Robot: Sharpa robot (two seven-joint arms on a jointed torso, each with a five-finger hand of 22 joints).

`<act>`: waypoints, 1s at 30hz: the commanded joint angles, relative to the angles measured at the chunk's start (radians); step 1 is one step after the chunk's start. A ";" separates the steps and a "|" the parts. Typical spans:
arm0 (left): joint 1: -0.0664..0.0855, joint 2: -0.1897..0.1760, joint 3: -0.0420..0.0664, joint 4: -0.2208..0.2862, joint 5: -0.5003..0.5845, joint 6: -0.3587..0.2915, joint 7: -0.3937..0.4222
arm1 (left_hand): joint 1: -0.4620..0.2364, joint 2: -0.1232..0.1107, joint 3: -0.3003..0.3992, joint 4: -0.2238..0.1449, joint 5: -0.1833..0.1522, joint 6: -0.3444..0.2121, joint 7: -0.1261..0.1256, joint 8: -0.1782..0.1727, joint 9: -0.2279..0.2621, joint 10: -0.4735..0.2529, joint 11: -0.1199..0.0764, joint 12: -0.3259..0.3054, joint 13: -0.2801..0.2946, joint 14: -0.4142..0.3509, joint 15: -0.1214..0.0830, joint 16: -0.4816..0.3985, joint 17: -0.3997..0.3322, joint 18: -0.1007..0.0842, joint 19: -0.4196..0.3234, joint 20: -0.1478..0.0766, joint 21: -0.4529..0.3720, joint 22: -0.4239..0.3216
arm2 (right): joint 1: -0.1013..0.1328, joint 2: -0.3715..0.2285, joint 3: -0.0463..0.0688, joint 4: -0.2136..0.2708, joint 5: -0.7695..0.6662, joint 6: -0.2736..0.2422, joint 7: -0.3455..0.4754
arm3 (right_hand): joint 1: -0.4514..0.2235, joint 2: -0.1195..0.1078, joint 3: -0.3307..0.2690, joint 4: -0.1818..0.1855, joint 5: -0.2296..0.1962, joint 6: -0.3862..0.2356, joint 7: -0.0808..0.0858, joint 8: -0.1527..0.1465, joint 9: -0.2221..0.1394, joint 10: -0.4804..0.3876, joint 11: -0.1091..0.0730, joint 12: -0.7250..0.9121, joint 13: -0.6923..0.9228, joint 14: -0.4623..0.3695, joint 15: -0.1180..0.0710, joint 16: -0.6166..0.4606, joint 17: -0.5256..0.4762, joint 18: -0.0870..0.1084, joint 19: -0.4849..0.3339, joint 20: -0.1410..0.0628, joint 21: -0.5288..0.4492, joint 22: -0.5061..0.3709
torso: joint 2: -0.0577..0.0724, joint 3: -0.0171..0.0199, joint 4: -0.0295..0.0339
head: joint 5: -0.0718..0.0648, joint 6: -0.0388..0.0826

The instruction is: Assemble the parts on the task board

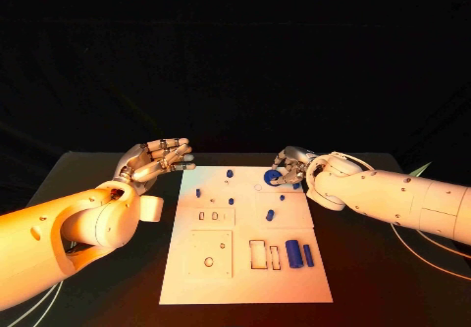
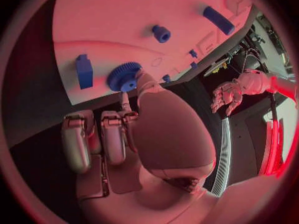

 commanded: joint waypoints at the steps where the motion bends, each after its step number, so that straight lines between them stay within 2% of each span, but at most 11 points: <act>1: 0.001 0.002 0.001 0.000 -0.002 0.019 0.009 | 0.012 -0.002 0.000 -0.007 -0.007 0.001 0.034 0.001 0.000 0.004 0.000 -0.003 0.000 -0.003 0.003 0.006 0.003 0.010 -0.003 -0.003 0.009 0.002 | -0.001 0.001 0.000 -0.002 -0.004 0.002 0.005 | 0.006 0.012 0.021 -0.001 -0.004 0.015 -0.001 0.003 -0.004 0.071 0.007 0.005 0.230 0.104 0.007 0.006 0.252 -0.014 0.106 0.008 0.005 0.263 | -0.001 -0.0005 0.0002 | 0.000 -0.003; 4: 0.001 0.002 0.001 -0.001 -0.002 0.020 0.008 | 0.012 -0.002 0.000 -0.007 -0.007 0.001 0.034 0.001 0.000 0.004 0.000 -0.003 0.000 -0.003 0.003 0.006 0.003 0.010 -0.003 -0.003 0.009 0.002 | -0.002 0.001 0.000 -0.003 -0.004 0.007 0.005 | 0.013 0.014 0.048 -0.002 0.007 0.034 0.000 0.001 -0.009 0.071 0.007 0.005 0.230 0.104 0.007 0.006 0.252 -0.014 0.106 0.008 0.005 0.263 | -0.001 -0.0006 -0.0013 | 0.002 -0.003; 8: 0.001 0.002 0.001 -0.002 -0.002 0.021 0.007 | 0.012 -0.002 0.000 -0.007 -0.007 0.001 0.034 0.001 0.000 0.004 0.000 -0.003 0.000 -0.003 0.003 0.006 0.003 0.010 -0.003 -0.003 0.009 0.002 | -0.002 0.001 0.000 -0.003 -0.004 0.013 0.004 | 0.008 -0.002 0.100 -0.001 0.064 0.062 -0.002 -0.011 -0.022 0.072 0.005 0.006 0.231 0.104 0.006 0.006 0.252 -0.014 0.106 0.007 0.005 0.263 | -0.001 -0.0001 -0.0016 | 0.002 -0.004; 10: 0.001 0.002 0.001 -0.003 -0.002 0.023 0.005 | 0.012 -0.001 0.000 -0.007 -0.007 0.001 0.034 0.001 0.000 0.004 0.000 -0.004 0.000 -0.003 0.003 0.006 0.004 0.010 -0.003 -0.003 0.009 0.002 | -0.003 0.000 0.000 -0.004 -0.003 0.017 0.004 | 0.003 -0.008 0.120 0.000 0.076 0.070 -0.003 -0.016 -0.026 0.072 0.004 0.006 0.231 0.104 0.005 0.006 0.251 -0.014 0.106 0.007 0.005 0.263 | -0.001 -0.0004 -0.0009 | 0.000 -0.007; 13: 0.001 0.002 0.001 -0.004 -0.002 0.025 0.004 | 0.019 0.006 0.005 -0.011 -0.006 0.001 0.034 0.001 0.000 0.005 -0.001 -0.005 0.000 -0.004 0.002 0.006 0.006 0.010 -0.005 -0.004 0.012 0.004 | -0.003 0.001 0.000 -0.005 -0.003 0.020 0.005 | -0.002 -0.016 0.160 -0.003 0.103 0.086 -0.005 -0.023 -0.033 0.071 0.002 0.005 0.231 0.104 0.003 0.006 0.251 -0.014 0.106 0.005 0.005 0.263 | -0.002 -0.0010 -0.0006 | -0.001 -0.005; 19: 0.001 0.003 0.001 -0.007 -0.002 0.028 0.001 | 0.020 0.007 0.006 -0.012 -0.006 0.001 0.033 0.001 0.000 0.006 -0.001 -0.006 0.000 -0.004 0.002 0.006 0.007 0.010 -0.005 -0.004 0.012 0.004 | -0.005 0.002 0.000 -0.007 -0.010 0.016 0.006 | -0.007 -0.021 0.199 -0.007 0.114 0.098 -0.008 -0.028 -0.037 0.072 -0.001 0.006 0.232 0.104 0.001 0.006 0.251 -0.014 0.106 0.003 0.005 0.263 | -0.001 -0.0003 -0.0006 | -0.002 -0.005; 21: 0.001 0.003 0.001 -0.007 -0.002 0.029 0.001 | 0.020 0.006 0.006 -0.011 -0.006 0.001 0.034 0.001 0.000 0.006 -0.001 -0.006 0.000 -0.004 0.002 0.006 0.007 0.010 -0.005 -0.004 0.012 0.004 | -0.005 0.003 -0.001 -0.005 -0.020 -0.002 0.011 | -0.012 -0.027 0.220 -0.010 0.122 0.106 -0.009 -0.030 -0.038 0.073 -0.003 0.006 0.232 0.104 0.000 0.006 0.252 -0.014 0.106 0.002 0.005 0.263 | -0.001 -0.0005 -0.0008 | -0.002 -0.006; 22: 0.001 0.002 0.001 -0.007 -0.002 0.029 0.001 | 0.020 0.006 0.006 -0.011 -0.006 0.001 0.034 0.001 0.000 0.006 -0.001 -0.006 0.000 -0.004 0.002 0.006 0.007 0.010 -0.005 -0.004 0.012 0.004 | -0.005 0.004 -0.001 -0.004 -0.029 -0.015 0.014 | -0.014 -0.033 0.240 -0.015 0.139 0.112 -0.011 -0.031 -0.039 0.073 -0.004 0.006 0.232 0.104 -0.002 0.006 0.252 -0.014 0.106 0.001 0.005 0.263 | -0.001 -0.0004 -0.0015 | -0.001 -0.005; 24: 0.001 0.002 0.001 -0.008 -0.002 0.029 0.000 | 0.020 0.006 0.006 -0.011 -0.006 0.001 0.034 0.001 0.000 0.005 -0.001 -0.006 0.000 -0.004 0.002 0.006 0.007 0.010 -0.005 -0.004 0.013 0.004 | -0.005 0.007 -0.001 -0.001 -0.046 -0.044 0.018 | -0.019 -0.039 0.260 -0.020 0.150 0.117 -0.013 -0.032 -0.039 0.075 -0.006 0.008 0.234 0.104 -0.003 0.006 0.253 -0.014 0.106 -0.001 0.005 0.263 | -0.001 0.0004 -0.0043 | 0.000 -0.001; 27: 0.001 0.002 0.001 -0.009 -0.002 0.029 0.000 | 0.020 0.006 0.006 -0.011 -0.006 0.001 0.034 0.001 0.000 0.005 -0.001 -0.006 0.000 -0.004 0.002 0.006 0.007 0.010 -0.005 -0.004 0.013 0.004 | -0.005 0.009 -0.001 0.007 -0.073 -0.084 0.023 | -0.025 -0.046 0.280 -0.027 0.159 0.126 -0.015 -0.031 -0.038 0.078 -0.008 0.011 0.237 0.104 -0.005 0.007 0.255 -0.014 0.106 -0.002 0.005 0.263 | -0.002 0.0011 -0.0076 | 0.001 0.001; 30: 0.001 0.003 0.001 -0.012 -0.002 0.030 0.000 | 0.020 0.006 0.006 -0.011 -0.006 0.001 0.034 0.001 0.000 0.005 -0.001 -0.006 0.000 -0.004 0.002 0.006 0.007 0.010 -0.005 -0.004 0.013 0.004 | -0.005 0.005 0.000 0.022 -0.104 -0.119 0.022 | -0.036 -0.055 0.291 -0.030 0.163 0.132 -0.017 -0.030 -0.036 0.083 -0.009 0.015 0.241 0.104 -0.006 0.007 0.255 -0.014 0.106 -0.003 0.005 0.263 | -0.003 0.0004 -0.0076 | 0.004 0.000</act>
